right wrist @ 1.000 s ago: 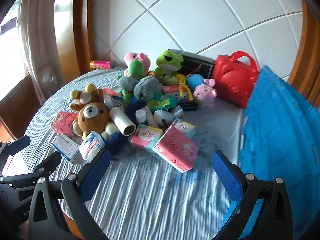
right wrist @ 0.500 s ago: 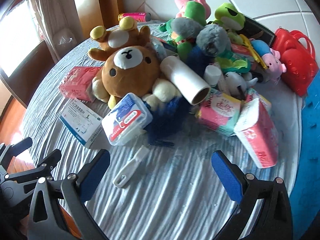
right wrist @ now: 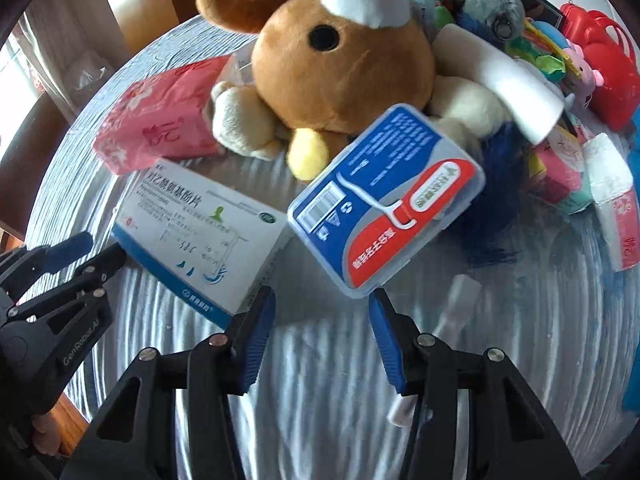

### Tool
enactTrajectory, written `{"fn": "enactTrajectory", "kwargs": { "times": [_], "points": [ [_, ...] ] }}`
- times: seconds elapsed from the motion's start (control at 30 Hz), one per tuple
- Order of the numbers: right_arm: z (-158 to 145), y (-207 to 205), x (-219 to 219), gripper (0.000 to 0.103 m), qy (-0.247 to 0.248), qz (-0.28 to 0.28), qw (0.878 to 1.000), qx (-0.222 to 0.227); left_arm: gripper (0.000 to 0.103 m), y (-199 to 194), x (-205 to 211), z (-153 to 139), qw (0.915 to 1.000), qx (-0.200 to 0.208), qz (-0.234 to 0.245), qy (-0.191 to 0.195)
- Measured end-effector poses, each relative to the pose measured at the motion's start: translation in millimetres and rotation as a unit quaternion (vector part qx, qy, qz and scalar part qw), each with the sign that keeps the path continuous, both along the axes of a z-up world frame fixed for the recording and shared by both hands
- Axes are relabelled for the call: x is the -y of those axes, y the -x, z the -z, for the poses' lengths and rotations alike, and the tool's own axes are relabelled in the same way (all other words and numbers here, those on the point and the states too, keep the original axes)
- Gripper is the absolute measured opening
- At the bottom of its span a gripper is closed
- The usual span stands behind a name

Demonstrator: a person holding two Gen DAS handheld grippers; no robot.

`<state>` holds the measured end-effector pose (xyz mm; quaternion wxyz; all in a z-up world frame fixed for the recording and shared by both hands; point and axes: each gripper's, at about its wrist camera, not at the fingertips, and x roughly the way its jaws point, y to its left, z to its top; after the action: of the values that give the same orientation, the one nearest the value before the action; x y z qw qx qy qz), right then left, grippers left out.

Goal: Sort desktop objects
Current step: 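Grasp the white Paracetamol tablet box with the left gripper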

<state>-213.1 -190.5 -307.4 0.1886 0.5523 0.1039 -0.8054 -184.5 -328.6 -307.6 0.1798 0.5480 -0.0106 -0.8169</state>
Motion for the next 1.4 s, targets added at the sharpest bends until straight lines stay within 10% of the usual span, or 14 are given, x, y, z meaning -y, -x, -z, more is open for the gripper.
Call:
{"fn": "enactTrajectory", "kwargs": {
  "times": [0.37, 0.67, 0.9, 1.07, 1.4],
  "points": [
    [-28, 8, 21, 0.046, 0.045, -0.027, 0.998, -0.018, 0.035, -19, 21, -19, 0.9987, -0.017, -0.039, -0.029],
    [-15, -3, 49, 0.045, 0.073, -0.147, 0.985, 0.056, 0.036, -28, 34, -25, 0.9938, -0.020, -0.101, -0.042],
    [-21, 20, 21, 0.045, 0.055, -0.111, 0.992, 0.034, 0.041, -32, 27, -37, 0.9909, -0.025, -0.127, -0.034],
    [-11, 0, 43, 0.044, 0.098, -0.193, 0.971, 0.097, 0.041, -47, 35, -31, 0.9871, -0.017, -0.156, -0.033],
    [-9, 19, 23, 0.044, 0.015, -0.154, 0.987, 0.034, 0.041, -56, 37, -18, 0.9846, -0.015, -0.167, -0.050]
  ]
}}
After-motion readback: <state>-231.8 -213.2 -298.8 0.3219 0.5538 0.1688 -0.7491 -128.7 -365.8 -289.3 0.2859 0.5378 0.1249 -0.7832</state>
